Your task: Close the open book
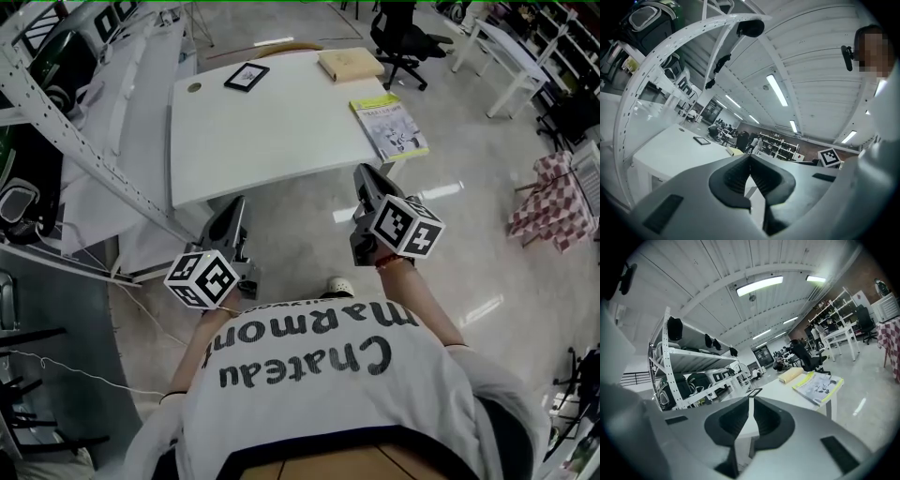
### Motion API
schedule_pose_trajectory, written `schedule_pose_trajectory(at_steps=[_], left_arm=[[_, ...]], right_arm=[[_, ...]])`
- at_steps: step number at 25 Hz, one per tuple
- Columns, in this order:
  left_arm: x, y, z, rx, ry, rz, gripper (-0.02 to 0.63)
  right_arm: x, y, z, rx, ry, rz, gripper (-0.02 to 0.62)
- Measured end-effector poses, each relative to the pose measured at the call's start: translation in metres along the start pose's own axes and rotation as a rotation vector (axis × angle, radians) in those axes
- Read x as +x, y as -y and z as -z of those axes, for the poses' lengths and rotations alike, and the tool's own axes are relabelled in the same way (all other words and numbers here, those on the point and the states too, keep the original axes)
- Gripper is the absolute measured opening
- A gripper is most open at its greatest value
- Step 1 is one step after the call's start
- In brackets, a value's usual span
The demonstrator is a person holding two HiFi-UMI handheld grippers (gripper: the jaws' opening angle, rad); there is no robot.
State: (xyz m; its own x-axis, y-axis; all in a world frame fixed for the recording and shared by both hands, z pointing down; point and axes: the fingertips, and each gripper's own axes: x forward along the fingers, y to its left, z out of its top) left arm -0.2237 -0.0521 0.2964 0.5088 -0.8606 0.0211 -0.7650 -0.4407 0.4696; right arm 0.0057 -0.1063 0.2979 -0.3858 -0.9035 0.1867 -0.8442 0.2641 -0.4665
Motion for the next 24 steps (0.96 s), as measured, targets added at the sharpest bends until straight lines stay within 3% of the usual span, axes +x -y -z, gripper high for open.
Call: schedule_pose_trajectory(at_steps=[24], left_arm=[[-0.034, -0.012, 0.026, -0.036, -0.071, 0.018, 0.023]], right_arm=[[-0.017, -0.004, 0.073, -0.034, -0.145, 0.082, 0.052]])
